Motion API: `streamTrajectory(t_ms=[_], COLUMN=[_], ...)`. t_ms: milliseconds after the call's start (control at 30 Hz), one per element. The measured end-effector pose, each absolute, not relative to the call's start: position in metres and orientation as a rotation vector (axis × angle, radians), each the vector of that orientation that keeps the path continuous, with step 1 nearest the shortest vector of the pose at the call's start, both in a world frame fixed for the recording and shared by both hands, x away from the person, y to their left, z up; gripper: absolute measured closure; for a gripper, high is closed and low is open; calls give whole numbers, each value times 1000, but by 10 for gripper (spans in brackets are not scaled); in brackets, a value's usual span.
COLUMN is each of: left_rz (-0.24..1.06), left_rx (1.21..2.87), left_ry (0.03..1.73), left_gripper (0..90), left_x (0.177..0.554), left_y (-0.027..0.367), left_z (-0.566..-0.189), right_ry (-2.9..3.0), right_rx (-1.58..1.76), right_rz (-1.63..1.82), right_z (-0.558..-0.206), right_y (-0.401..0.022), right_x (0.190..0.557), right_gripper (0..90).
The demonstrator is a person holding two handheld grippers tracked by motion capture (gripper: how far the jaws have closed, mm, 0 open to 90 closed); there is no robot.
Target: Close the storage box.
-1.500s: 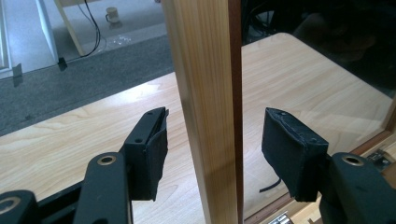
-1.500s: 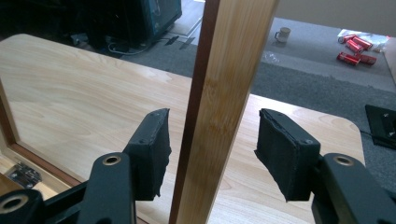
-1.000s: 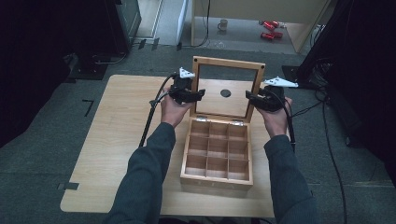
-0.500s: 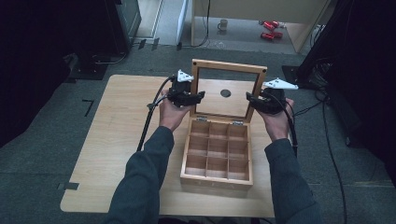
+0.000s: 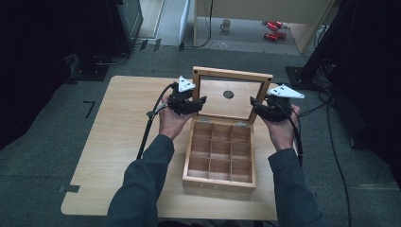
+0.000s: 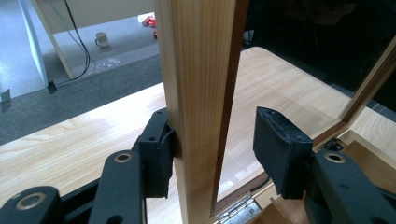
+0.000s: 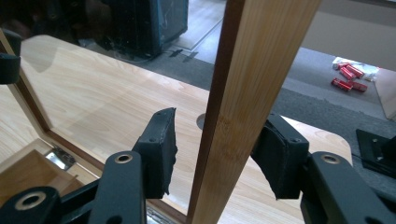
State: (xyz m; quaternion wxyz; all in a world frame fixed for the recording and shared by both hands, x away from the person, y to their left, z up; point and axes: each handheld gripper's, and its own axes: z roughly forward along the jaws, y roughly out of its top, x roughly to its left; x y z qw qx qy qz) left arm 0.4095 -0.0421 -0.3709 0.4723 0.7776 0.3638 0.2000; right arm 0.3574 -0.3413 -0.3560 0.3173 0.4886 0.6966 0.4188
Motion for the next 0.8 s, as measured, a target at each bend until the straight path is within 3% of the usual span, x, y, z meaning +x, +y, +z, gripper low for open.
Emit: streamTrajectory(t_ms=[800], left_rz=[555], left_rx=[1858], left_ry=[819], left_gripper=[505], left_x=[381], left_y=[-25], left_z=[-352], right_ry=[1803], right_rx=[1251], right_rz=[1148], right_z=[-352], right_y=[-340], right_x=[330], right_gripper=[507])
